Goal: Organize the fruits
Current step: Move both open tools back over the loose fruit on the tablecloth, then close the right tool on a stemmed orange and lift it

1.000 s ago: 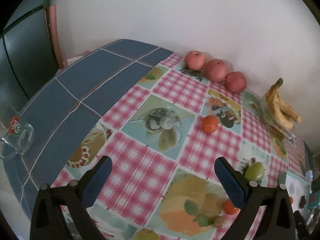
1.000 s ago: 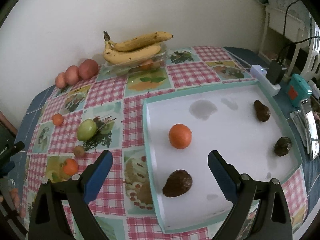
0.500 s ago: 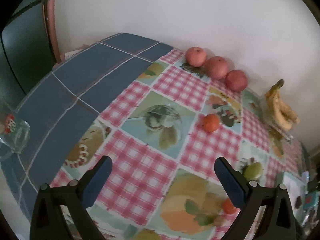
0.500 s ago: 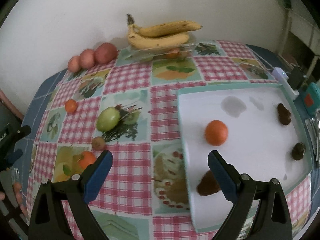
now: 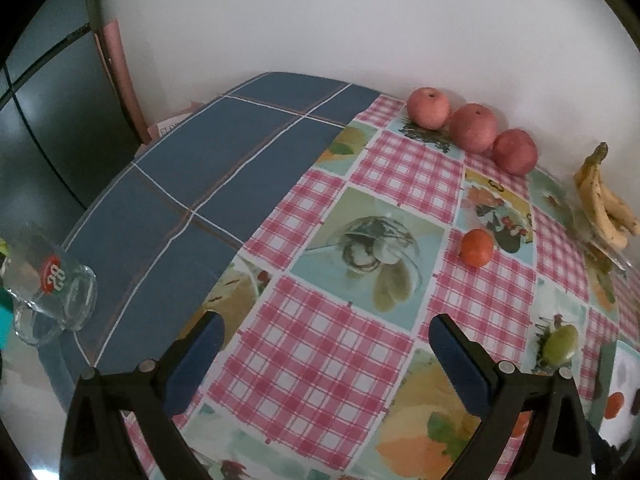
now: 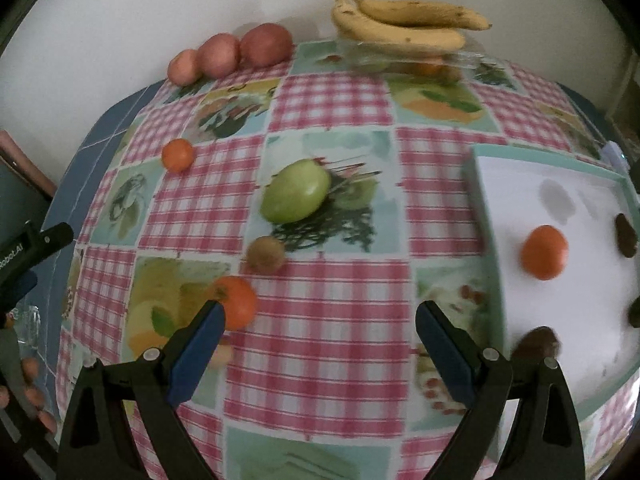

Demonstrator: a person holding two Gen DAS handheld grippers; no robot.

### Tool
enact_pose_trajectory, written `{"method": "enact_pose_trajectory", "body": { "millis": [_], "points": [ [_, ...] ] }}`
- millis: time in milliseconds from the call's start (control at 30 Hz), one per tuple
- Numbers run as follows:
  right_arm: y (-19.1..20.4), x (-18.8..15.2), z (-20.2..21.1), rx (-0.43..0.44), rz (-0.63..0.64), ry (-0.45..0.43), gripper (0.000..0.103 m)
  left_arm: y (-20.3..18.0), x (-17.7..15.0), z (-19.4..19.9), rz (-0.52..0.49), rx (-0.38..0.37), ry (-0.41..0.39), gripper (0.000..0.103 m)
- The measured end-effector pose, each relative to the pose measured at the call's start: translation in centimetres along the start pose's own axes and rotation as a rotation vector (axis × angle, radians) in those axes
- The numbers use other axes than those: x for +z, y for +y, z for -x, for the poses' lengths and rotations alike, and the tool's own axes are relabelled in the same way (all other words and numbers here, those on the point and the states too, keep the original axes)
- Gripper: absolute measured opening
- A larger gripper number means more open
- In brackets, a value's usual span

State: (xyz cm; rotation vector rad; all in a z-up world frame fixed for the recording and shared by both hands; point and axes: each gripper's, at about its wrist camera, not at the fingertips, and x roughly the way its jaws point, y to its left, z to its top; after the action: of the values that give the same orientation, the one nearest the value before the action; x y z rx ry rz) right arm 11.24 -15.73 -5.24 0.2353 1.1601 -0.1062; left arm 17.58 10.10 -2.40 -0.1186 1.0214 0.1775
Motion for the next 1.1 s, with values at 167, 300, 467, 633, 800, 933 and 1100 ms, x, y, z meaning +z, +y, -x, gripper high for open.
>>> {"method": "enact_pose_trajectory", "body": {
  "millis": [167, 300, 467, 633, 800, 933, 1100],
  "points": [
    [1.6, 0.5, -1.5, -0.001, 0.01, 0.013, 0.096, 0.0, 0.3, -0.9, 0.007, -0.002, 0.019, 0.103],
    [3.1, 0.8, -2.8, -0.017, 0.032, 0.021, 0.096, -0.3, 0.5, -1.6, -0.008, 0.004, 0.027, 0.103],
    [4.0, 0.8, -4.5, -0.051, 0.04, 0.041, 0.096, -0.3, 0.5, -2.2, -0.001, -0.005, 0.039, 0.103],
    [5.0, 0.7, -5.7, -0.116, 0.078, 0.044, 0.096, 0.0, 0.6, -2.4, 0.01, -0.007, 0.042, 0.103],
    [4.8, 0.6, -5.7, -0.123, 0.056, 0.039, 0.094, -0.2, 0.4, -2.5, 0.006, -0.021, 0.057, 0.103],
    [4.3, 0.4, -5.1, -0.125, 0.056, 0.028, 0.076, -0.7, 0.3, -2.7, -0.004, -0.057, 0.08, 0.103],
    [3.5, 0.3, -4.6, -0.122, 0.051, 0.018, 0.064, -1.5, -0.1, -3.2, 0.009, -0.127, 0.131, 0.103]
  ]
}}
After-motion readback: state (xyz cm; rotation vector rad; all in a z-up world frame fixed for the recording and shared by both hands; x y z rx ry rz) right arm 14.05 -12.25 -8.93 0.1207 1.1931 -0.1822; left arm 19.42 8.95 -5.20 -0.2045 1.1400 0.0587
